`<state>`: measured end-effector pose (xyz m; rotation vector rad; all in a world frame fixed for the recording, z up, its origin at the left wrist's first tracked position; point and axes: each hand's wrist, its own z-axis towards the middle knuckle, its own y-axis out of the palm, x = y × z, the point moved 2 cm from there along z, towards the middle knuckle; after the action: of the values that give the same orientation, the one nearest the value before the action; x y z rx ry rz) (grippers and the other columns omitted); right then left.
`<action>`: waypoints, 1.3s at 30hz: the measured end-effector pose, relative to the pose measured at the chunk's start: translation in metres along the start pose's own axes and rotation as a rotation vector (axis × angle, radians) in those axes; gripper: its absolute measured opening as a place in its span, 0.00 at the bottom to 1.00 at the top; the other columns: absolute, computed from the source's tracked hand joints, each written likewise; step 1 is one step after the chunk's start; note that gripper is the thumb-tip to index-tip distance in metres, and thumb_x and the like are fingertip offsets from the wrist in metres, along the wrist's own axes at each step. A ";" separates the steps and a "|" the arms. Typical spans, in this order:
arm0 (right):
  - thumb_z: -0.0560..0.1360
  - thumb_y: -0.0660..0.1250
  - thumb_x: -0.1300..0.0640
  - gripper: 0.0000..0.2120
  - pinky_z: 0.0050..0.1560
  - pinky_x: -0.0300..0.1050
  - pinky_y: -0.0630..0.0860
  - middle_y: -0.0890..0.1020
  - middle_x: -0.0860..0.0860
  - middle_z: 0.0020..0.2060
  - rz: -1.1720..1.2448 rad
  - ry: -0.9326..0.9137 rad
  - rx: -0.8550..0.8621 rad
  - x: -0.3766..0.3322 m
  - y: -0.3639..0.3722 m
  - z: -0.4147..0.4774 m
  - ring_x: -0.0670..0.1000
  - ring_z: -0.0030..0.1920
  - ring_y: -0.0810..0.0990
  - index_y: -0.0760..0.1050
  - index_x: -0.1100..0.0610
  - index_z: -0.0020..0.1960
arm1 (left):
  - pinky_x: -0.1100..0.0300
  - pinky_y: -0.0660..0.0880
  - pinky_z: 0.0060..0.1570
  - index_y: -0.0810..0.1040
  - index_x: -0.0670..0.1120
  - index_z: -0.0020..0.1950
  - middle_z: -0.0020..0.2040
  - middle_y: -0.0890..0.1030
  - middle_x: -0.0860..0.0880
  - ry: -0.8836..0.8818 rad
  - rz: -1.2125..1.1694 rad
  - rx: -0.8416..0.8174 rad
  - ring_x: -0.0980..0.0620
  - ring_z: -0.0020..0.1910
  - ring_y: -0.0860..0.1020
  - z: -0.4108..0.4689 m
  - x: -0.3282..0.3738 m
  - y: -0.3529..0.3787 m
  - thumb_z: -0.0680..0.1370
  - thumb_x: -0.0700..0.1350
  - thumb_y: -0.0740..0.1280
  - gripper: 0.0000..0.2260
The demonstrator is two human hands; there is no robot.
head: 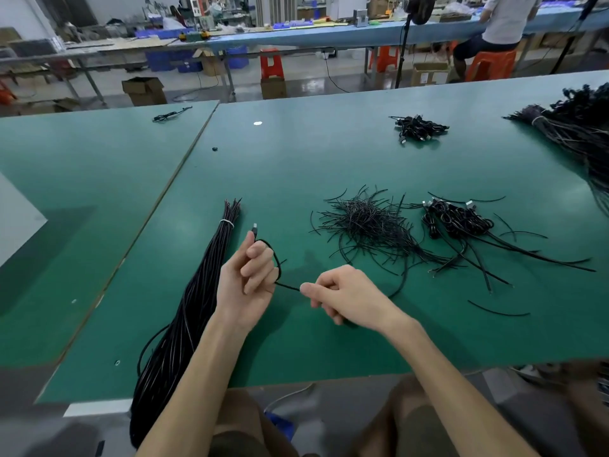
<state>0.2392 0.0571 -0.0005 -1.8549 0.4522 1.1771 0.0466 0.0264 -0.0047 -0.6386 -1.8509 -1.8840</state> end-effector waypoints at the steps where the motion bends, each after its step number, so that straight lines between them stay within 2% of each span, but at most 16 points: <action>1: 0.77 0.70 0.39 0.21 0.28 0.34 0.72 0.77 0.46 0.23 -0.066 0.039 0.020 0.000 -0.007 0.002 0.44 0.23 0.75 0.80 0.54 0.34 | 0.63 0.58 0.24 0.72 0.49 0.34 0.24 0.65 0.56 0.005 0.127 0.013 0.58 0.20 0.56 0.000 -0.002 0.000 0.85 0.52 0.59 0.20; 3: 0.75 0.72 0.39 0.22 0.29 0.36 0.74 0.75 0.45 0.22 -0.163 0.101 0.073 -0.001 -0.022 0.008 0.42 0.23 0.73 0.81 0.54 0.32 | 0.65 0.57 0.23 0.72 0.48 0.32 0.24 0.65 0.53 0.041 0.498 0.043 0.56 0.21 0.58 0.002 -0.012 0.001 0.83 0.54 0.61 0.21; 6: 0.77 0.72 0.47 0.17 0.35 0.43 0.79 0.78 0.45 0.24 -0.128 0.148 0.148 -0.011 -0.039 0.014 0.46 0.26 0.75 0.84 0.57 0.35 | 0.61 0.66 0.24 0.77 0.44 0.35 0.27 0.75 0.44 0.100 0.964 -0.020 0.47 0.23 0.70 0.001 -0.030 0.009 0.84 0.55 0.60 0.23; 8: 0.80 0.70 0.54 0.14 0.28 0.39 0.73 0.79 0.47 0.27 0.019 0.145 0.157 -0.020 -0.043 0.016 0.46 0.25 0.74 0.84 0.62 0.41 | 0.56 0.75 0.33 0.81 0.42 0.40 0.33 0.83 0.43 0.164 1.092 -0.071 0.43 0.30 0.81 0.001 -0.037 0.010 0.86 0.52 0.58 0.22; 9: 0.81 0.68 0.58 0.13 0.26 0.37 0.71 0.80 0.50 0.29 0.122 0.129 0.147 -0.024 -0.042 0.015 0.46 0.25 0.74 0.83 0.66 0.43 | 0.57 0.77 0.38 0.82 0.43 0.42 0.36 0.85 0.47 0.210 1.157 -0.066 0.46 0.34 0.83 0.001 -0.038 0.008 0.86 0.51 0.58 0.20; 11: 0.81 0.65 0.64 0.11 0.25 0.36 0.70 0.82 0.55 0.33 0.315 0.088 0.112 -0.034 -0.036 0.013 0.46 0.26 0.75 0.81 0.71 0.47 | 0.62 0.74 0.37 0.80 0.51 0.41 0.35 0.82 0.61 0.303 1.352 -0.021 0.62 0.34 0.78 0.002 -0.038 0.007 0.86 0.51 0.60 0.16; 13: 0.81 0.63 0.67 0.10 0.26 0.36 0.72 0.82 0.55 0.34 0.422 0.043 0.099 -0.039 -0.027 0.008 0.47 0.27 0.77 0.81 0.72 0.50 | 0.65 0.64 0.32 0.74 0.53 0.39 0.30 0.72 0.63 0.360 1.496 0.029 0.61 0.29 0.67 0.001 -0.038 0.007 0.86 0.52 0.60 0.16; 17: 0.82 0.63 0.65 0.07 0.28 0.38 0.74 0.85 0.55 0.35 0.531 -0.012 0.119 -0.038 -0.017 -0.003 0.50 0.29 0.80 0.80 0.64 0.54 | 0.68 0.66 0.33 0.77 0.51 0.41 0.33 0.74 0.63 0.352 1.375 0.116 0.62 0.32 0.68 -0.003 -0.038 0.006 0.84 0.62 0.56 0.20; 19: 0.83 0.64 0.62 0.04 0.28 0.40 0.75 0.86 0.56 0.37 0.558 -0.014 0.124 -0.034 -0.008 -0.008 0.53 0.29 0.82 0.76 0.63 0.55 | 0.69 0.75 0.50 0.84 0.51 0.55 0.48 0.84 0.65 0.316 1.285 0.130 0.64 0.49 0.81 -0.002 -0.036 0.006 0.85 0.60 0.55 0.21; 20: 0.83 0.64 0.60 0.05 0.27 0.41 0.75 0.87 0.57 0.37 0.561 -0.010 0.107 -0.032 -0.001 -0.009 0.54 0.29 0.82 0.73 0.63 0.55 | 0.67 0.74 0.61 0.83 0.50 0.63 0.58 0.84 0.61 0.315 1.242 0.140 0.62 0.60 0.80 0.000 -0.033 0.005 0.87 0.57 0.55 0.20; 23: 0.85 0.62 0.56 0.10 0.25 0.41 0.73 0.86 0.57 0.35 0.527 -0.009 -0.018 -0.022 0.024 -0.011 0.55 0.26 0.81 0.73 0.63 0.52 | 0.56 0.74 0.69 0.80 0.42 0.67 0.65 0.83 0.48 0.294 0.988 0.170 0.51 0.67 0.79 0.000 -0.026 0.001 0.88 0.52 0.53 0.22; 27: 0.84 0.64 0.51 0.16 0.22 0.40 0.69 0.81 0.51 0.29 0.364 -0.002 -0.012 -0.009 0.034 -0.007 0.50 0.24 0.75 0.79 0.61 0.45 | 0.58 0.80 0.56 0.77 0.34 0.65 0.61 0.83 0.39 0.149 0.401 0.172 0.45 0.61 0.83 -0.003 -0.020 0.005 0.86 0.52 0.54 0.24; 29: 0.83 0.66 0.48 0.18 0.22 0.38 0.67 0.78 0.50 0.27 0.320 0.007 -0.042 -0.007 0.031 -0.004 0.48 0.23 0.73 0.80 0.59 0.41 | 0.62 0.80 0.42 0.83 0.38 0.55 0.48 0.84 0.46 0.102 0.146 0.190 0.53 0.42 0.84 -0.004 -0.011 0.001 0.86 0.52 0.57 0.20; 31: 0.82 0.67 0.46 0.18 0.23 0.37 0.66 0.76 0.49 0.27 0.320 0.047 -0.128 -0.006 0.025 -0.003 0.47 0.23 0.71 0.79 0.57 0.40 | 0.67 0.72 0.33 0.82 0.44 0.43 0.35 0.75 0.53 0.032 0.027 0.127 0.59 0.25 0.71 -0.007 -0.006 0.000 0.86 0.51 0.58 0.20; 35: 0.81 0.69 0.47 0.15 0.22 0.35 0.61 0.73 0.47 0.28 0.462 0.215 -0.266 0.001 0.000 -0.003 0.44 0.23 0.65 0.77 0.57 0.43 | 0.64 0.61 0.27 0.74 0.48 0.35 0.27 0.65 0.55 -0.036 0.138 0.098 0.57 0.21 0.56 -0.009 -0.009 0.000 0.85 0.53 0.59 0.20; 39: 0.82 0.67 0.53 0.13 0.20 0.33 0.58 0.73 0.48 0.28 0.500 0.267 -0.282 0.002 -0.034 -0.002 0.43 0.23 0.62 0.80 0.64 0.49 | 0.65 0.60 0.26 0.72 0.47 0.32 0.26 0.63 0.52 0.039 0.520 0.102 0.56 0.23 0.59 -0.007 -0.016 0.002 0.83 0.55 0.62 0.22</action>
<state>0.2645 0.0751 0.0140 -2.2331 0.9873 1.3737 0.0601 0.0191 -0.0128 -0.9331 -1.5513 -1.4429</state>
